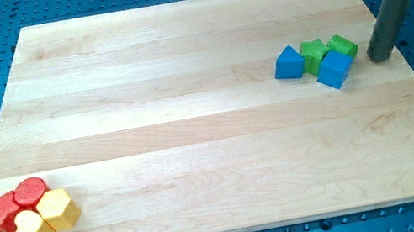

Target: Place your arm at the bottom of the cube

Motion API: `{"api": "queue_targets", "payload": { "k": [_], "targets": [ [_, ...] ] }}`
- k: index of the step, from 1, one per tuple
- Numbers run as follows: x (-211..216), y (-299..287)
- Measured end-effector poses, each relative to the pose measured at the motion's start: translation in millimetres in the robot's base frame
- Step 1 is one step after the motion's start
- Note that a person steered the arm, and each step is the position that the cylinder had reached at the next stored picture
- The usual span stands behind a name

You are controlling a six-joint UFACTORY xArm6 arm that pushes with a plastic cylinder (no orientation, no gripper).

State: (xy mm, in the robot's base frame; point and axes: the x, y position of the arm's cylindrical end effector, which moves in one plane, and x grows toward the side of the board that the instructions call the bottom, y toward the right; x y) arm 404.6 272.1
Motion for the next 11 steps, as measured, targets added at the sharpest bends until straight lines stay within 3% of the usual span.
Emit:
{"api": "queue_targets", "payload": {
  "k": [4,6,9,11],
  "targets": [
    [3.6,0.2],
    [80.5,-77.3],
    [104.2,-103.1],
    [95.0,-15.8]
  ]
}}
